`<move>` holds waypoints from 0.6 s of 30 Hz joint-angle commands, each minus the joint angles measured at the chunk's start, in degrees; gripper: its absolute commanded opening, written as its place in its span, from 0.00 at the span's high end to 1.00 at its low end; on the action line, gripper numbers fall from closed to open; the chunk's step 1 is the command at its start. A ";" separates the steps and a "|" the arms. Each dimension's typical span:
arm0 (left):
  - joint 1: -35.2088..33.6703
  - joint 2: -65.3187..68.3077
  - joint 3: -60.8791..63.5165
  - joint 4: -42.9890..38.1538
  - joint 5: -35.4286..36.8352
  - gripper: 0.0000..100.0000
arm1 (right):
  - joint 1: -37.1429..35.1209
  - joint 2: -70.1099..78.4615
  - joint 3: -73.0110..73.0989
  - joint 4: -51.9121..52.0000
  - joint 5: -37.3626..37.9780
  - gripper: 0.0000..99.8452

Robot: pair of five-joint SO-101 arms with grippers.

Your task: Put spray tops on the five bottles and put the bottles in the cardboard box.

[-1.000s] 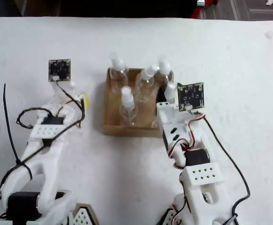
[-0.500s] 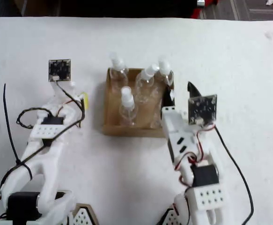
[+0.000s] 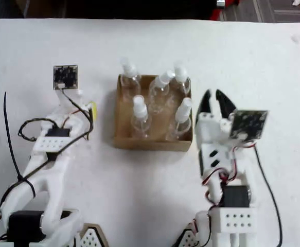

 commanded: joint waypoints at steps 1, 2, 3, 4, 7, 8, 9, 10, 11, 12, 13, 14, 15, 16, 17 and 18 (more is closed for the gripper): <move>0.84 -0.13 -3.34 -1.23 -0.62 0.86 | 3.21 15.16 -11.69 0.31 -3.16 0.96; 0.84 -0.13 -3.34 -1.23 -0.62 0.86 | 3.30 19.74 -13.89 0.66 -3.60 0.97; 0.84 -0.13 -3.34 -1.23 -0.62 0.86 | 3.38 24.31 -16.00 0.66 -3.69 0.98; 0.84 -0.13 -3.34 -1.23 -0.62 0.86 | 3.47 28.35 -17.76 0.57 -3.60 0.98; 0.84 -0.13 -3.34 -1.23 -0.62 0.86 | 3.21 37.93 -22.15 0.57 -3.87 0.98; 0.84 -0.13 -3.34 -1.23 -0.62 0.86 | 3.12 39.69 -23.03 0.57 -3.69 0.98; 0.84 -0.13 -3.34 -1.23 -0.62 0.86 | 3.03 41.01 -23.74 0.57 -3.69 0.98; 0.84 -0.13 -3.34 -1.23 -0.62 0.86 | 3.03 41.71 -24.09 0.57 -3.69 0.98; 0.84 -0.13 -3.34 -1.23 -0.62 0.86 | 3.03 41.80 -24.18 0.57 -3.69 0.98; 0.84 -0.13 -3.34 -1.23 -0.62 0.86 | 3.12 41.71 -24.18 0.66 -3.69 0.98; 0.84 -0.13 -3.34 -1.23 -0.62 0.86 | 3.12 41.36 -24.09 0.66 -3.69 0.98; 0.84 -0.13 -3.34 -1.23 -0.62 0.86 | 3.03 40.92 -24.09 1.01 -3.69 0.98; 0.92 -0.13 -3.34 -1.23 -0.62 0.86 | 2.51 40.57 -24.09 1.89 -3.69 0.98; 0.92 -0.13 -3.34 -1.23 -0.62 0.86 | 1.63 40.31 -24.09 2.77 -3.69 0.98; 0.92 -0.13 -3.34 -1.23 -0.62 0.86 | 0.66 40.22 -24.09 3.56 -3.60 0.98; 1.27 -0.13 -3.34 -1.23 -0.62 0.86 | -0.40 40.22 -24.09 4.26 -3.60 0.98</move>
